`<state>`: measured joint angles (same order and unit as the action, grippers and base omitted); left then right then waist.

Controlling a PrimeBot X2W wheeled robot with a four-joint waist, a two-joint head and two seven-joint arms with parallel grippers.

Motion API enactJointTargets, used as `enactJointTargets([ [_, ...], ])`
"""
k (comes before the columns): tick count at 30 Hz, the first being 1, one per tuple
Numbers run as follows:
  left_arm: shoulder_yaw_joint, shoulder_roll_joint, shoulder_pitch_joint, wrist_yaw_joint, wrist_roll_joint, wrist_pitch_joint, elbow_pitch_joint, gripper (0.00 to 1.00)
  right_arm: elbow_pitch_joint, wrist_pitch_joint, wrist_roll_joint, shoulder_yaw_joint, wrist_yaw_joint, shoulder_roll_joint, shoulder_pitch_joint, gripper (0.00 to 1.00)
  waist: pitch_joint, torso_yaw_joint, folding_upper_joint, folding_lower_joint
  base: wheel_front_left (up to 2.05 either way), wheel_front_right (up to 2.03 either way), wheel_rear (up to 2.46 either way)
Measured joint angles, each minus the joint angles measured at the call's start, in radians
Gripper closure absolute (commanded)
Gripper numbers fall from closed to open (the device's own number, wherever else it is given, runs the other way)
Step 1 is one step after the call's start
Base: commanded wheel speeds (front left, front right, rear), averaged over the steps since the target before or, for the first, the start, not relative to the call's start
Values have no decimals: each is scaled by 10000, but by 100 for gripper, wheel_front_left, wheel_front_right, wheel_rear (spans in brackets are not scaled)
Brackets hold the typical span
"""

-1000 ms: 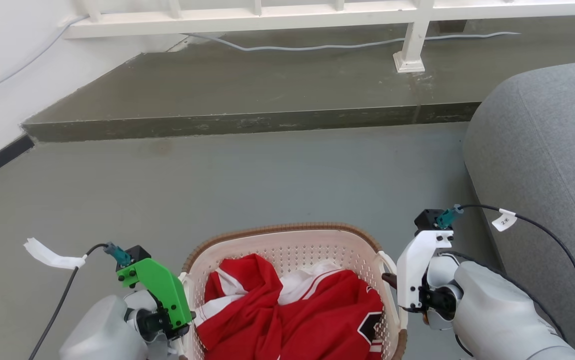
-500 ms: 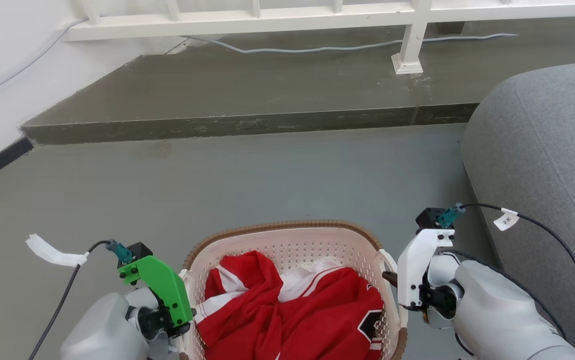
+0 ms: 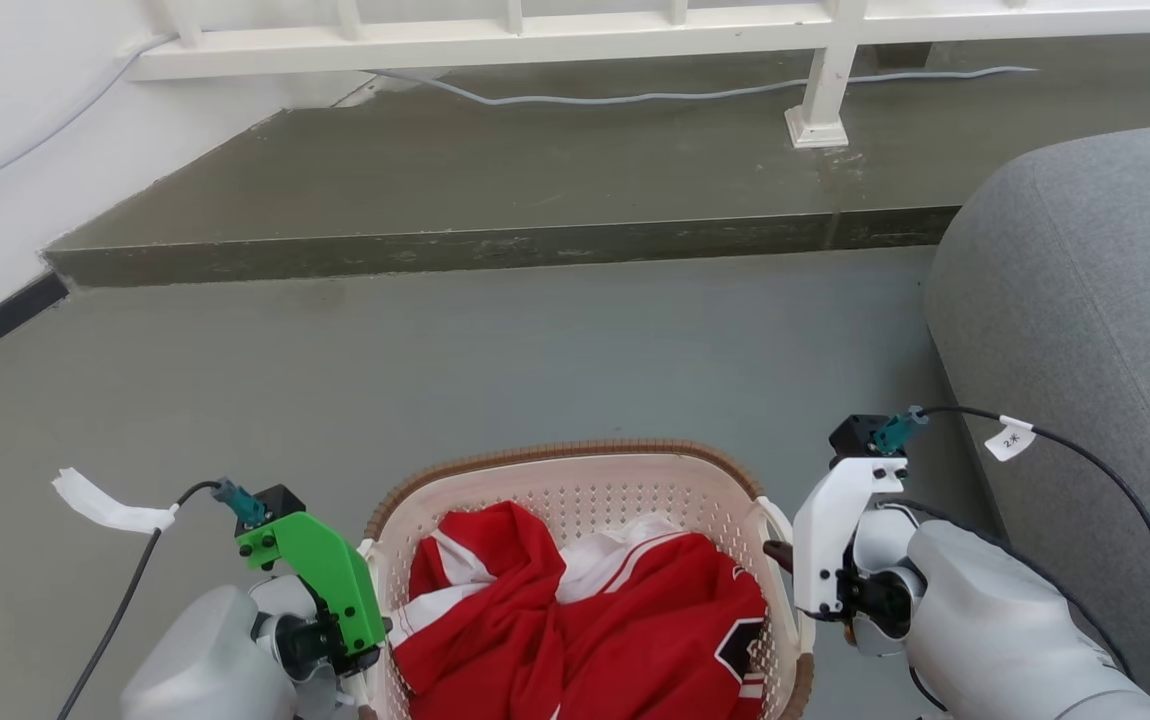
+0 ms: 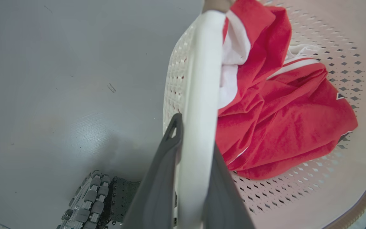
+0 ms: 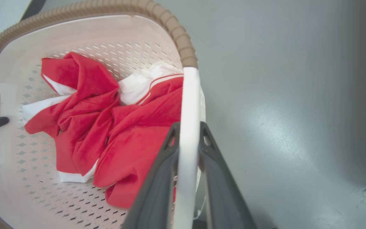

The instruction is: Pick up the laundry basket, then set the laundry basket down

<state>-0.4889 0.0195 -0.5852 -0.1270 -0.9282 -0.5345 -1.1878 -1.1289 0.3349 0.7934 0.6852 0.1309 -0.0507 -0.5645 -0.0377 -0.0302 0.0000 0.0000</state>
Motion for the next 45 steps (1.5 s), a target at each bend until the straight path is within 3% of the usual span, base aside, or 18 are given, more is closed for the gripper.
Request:
enactJointTargets([
  [9, -201, 48, -6, 0, 0, 88, 184, 100, 173, -173, 79, 69, -2, -84, -29, 100, -204, 7, 0, 0, 0, 0, 0],
  [23, -362, 217, -542, -4, 345, 1415, 581, 100, 318, -1080, 25, 113, 0, -174, -480, 100, -1090, 13, 0, 0, 0, 0, 0],
  [45, -619, 230, -1616, -2, 1091, 3728, 775, 100, 407, -2834, -732, 383, 0, -324, -1865, 100, -3974, -25, 0, 0, 0, 0, 0],
])
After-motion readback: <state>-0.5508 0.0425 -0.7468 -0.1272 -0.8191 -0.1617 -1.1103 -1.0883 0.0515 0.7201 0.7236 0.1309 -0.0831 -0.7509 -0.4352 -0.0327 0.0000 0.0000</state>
